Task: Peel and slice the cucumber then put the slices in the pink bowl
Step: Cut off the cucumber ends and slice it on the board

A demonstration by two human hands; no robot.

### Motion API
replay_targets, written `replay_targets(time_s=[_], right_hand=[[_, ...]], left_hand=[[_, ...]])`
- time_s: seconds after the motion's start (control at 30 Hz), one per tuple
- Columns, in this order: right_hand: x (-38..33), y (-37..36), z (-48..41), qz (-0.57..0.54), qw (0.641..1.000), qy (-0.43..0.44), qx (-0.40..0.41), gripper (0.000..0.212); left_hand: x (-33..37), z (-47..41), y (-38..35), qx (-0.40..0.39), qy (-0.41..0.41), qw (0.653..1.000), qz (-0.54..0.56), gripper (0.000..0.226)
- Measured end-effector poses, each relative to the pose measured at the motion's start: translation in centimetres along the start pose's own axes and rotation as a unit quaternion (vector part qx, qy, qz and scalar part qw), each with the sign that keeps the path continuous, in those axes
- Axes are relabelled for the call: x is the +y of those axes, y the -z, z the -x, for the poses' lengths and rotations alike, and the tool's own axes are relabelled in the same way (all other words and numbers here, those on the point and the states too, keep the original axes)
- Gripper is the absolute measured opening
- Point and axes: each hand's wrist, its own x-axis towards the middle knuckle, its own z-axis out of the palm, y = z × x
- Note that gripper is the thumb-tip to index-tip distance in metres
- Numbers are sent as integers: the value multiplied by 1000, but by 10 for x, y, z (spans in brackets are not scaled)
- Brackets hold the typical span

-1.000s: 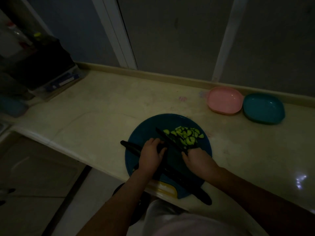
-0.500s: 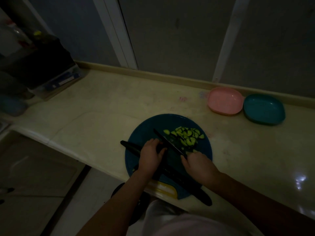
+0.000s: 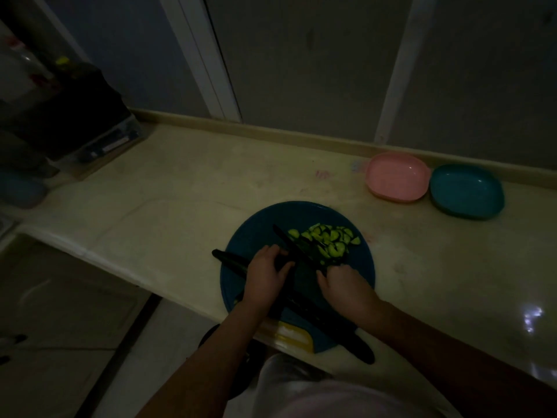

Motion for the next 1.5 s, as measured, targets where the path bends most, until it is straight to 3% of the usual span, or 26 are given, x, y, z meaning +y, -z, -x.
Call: replay_targets(time_s=[0.33,0.7,0.97,1.17,1.5], right_hand=[[7,-1,9,-38,999,21,7,35],[3,-3,10,10,999,34,15,45],[-10,-6,-1,54,998,30,1,39],[4,-1,1,9,1000,10,-5,46],[-1,-2,17,9,1000,26,15,44]], left_hand=[[2,0,1,3,20,1000,17,19],[2,-1,0,9,32,999,9,22],[1,0,1,3,23,1000,3,20],[-1,1,1,-7,-7,1000,-25,18],[1,3,0,26,20,999,5,19]])
